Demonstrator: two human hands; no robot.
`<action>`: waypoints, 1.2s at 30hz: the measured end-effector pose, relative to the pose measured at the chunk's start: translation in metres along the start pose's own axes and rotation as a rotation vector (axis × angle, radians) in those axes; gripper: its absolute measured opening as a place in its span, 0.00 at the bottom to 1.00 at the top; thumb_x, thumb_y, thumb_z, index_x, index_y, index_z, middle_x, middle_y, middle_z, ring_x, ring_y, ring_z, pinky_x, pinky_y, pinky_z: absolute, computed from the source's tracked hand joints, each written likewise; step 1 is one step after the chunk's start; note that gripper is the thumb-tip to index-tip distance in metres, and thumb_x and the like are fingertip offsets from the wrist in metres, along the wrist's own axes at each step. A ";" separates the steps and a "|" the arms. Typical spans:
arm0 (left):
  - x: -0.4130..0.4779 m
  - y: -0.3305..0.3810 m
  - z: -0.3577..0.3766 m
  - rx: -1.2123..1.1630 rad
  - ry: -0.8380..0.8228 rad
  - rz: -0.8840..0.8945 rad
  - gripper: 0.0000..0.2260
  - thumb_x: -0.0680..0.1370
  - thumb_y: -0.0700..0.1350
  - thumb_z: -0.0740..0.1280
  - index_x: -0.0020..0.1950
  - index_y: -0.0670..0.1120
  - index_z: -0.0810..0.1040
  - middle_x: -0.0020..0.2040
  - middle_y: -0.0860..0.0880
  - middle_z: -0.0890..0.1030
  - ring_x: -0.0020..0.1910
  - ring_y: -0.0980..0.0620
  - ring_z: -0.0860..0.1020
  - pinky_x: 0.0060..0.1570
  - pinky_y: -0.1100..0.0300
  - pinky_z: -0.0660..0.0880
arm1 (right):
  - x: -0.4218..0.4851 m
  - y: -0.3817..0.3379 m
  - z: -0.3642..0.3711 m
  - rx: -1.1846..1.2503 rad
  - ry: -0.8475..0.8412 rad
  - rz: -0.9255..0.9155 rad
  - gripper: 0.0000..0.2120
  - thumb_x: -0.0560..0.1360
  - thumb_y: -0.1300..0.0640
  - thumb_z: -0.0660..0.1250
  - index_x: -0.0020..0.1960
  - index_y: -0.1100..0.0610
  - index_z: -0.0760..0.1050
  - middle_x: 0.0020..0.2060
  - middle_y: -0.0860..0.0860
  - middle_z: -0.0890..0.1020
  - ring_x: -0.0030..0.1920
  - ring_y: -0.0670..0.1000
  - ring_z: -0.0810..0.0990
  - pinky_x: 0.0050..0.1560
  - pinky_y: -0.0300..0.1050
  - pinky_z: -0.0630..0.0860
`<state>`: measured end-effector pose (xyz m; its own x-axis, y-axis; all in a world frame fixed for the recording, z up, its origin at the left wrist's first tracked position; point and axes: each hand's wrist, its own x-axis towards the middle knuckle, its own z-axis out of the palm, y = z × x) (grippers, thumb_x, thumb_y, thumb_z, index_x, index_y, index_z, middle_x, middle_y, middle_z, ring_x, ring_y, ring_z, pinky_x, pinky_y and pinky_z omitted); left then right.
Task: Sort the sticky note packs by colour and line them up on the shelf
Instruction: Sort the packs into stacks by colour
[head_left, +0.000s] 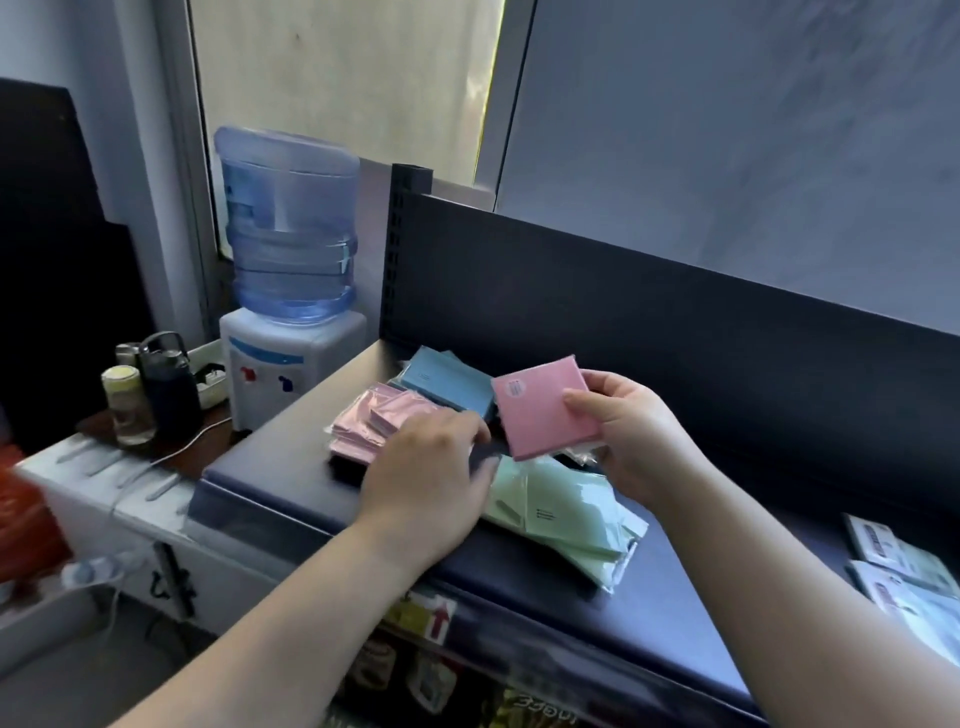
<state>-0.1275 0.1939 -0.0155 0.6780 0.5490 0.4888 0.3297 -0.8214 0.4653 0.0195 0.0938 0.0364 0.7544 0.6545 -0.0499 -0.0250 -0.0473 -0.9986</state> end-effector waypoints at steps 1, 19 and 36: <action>0.000 -0.009 -0.005 0.020 0.064 -0.013 0.08 0.75 0.49 0.68 0.52 0.50 0.77 0.49 0.51 0.79 0.52 0.49 0.75 0.53 0.56 0.71 | 0.005 0.000 0.010 -0.009 -0.023 -0.002 0.10 0.77 0.66 0.62 0.57 0.59 0.75 0.43 0.56 0.81 0.33 0.49 0.80 0.28 0.41 0.75; 0.000 -0.064 -0.023 0.303 0.088 -0.217 0.17 0.73 0.45 0.64 0.62 0.48 0.76 0.56 0.47 0.79 0.55 0.44 0.76 0.56 0.49 0.71 | 0.032 0.008 0.088 -0.873 -0.077 -0.333 0.13 0.74 0.56 0.69 0.58 0.56 0.77 0.54 0.49 0.81 0.52 0.47 0.78 0.57 0.42 0.74; -0.004 0.126 0.045 0.258 -0.054 0.231 0.17 0.67 0.47 0.63 0.53 0.45 0.81 0.47 0.46 0.81 0.45 0.41 0.80 0.44 0.49 0.76 | -0.082 0.020 -0.125 -1.548 0.219 -0.506 0.20 0.76 0.46 0.62 0.64 0.54 0.71 0.60 0.50 0.74 0.61 0.55 0.71 0.71 0.53 0.55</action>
<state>-0.0588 0.0817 0.0077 0.7856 0.3410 0.5162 0.3145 -0.9387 0.1415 0.0390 -0.0547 0.0230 0.5574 0.7307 0.3942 0.7765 -0.6268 0.0640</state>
